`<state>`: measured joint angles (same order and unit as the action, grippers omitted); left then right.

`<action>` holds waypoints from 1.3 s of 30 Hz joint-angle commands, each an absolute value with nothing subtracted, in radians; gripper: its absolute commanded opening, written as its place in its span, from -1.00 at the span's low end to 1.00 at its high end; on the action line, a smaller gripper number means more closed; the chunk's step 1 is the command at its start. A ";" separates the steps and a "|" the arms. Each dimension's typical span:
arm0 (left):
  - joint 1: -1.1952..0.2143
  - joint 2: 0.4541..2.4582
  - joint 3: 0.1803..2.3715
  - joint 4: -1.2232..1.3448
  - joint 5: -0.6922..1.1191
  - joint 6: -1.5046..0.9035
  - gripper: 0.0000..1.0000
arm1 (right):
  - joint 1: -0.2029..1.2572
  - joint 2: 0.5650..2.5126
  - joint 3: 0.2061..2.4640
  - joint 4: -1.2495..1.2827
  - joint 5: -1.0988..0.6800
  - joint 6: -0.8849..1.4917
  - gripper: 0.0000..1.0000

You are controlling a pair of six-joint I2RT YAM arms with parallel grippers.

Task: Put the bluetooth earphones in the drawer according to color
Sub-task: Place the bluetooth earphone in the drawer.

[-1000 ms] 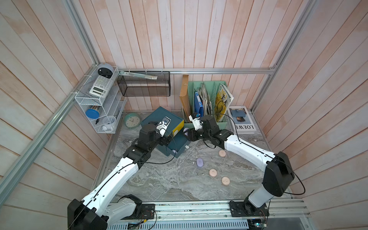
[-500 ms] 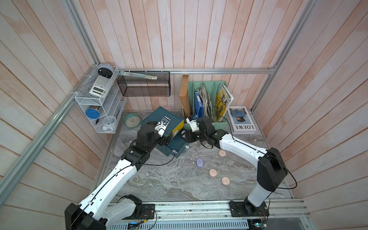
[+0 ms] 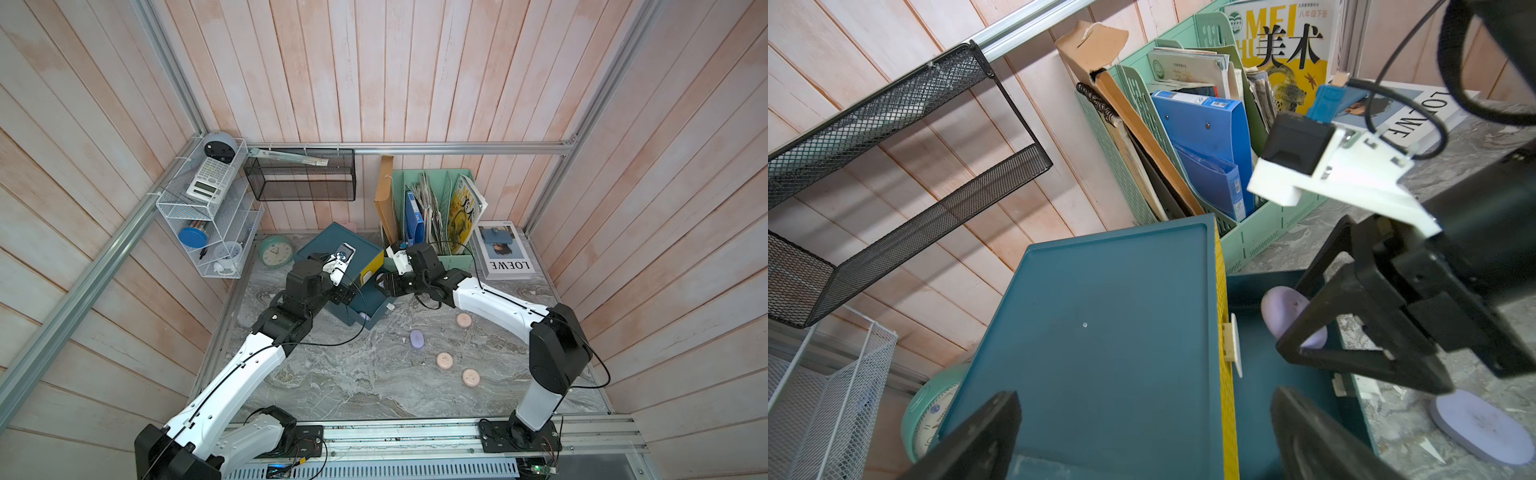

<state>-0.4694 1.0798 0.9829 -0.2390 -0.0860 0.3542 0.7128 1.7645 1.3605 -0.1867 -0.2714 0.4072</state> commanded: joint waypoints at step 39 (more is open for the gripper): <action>-0.495 1.052 0.960 -0.259 0.050 0.367 1.00 | 0.719 1.542 1.213 -0.417 -0.047 0.272 0.63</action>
<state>-0.4877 1.0580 0.9771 -0.2478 0.0021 0.3557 0.7128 1.5799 1.2377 -0.3645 -0.0883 0.2905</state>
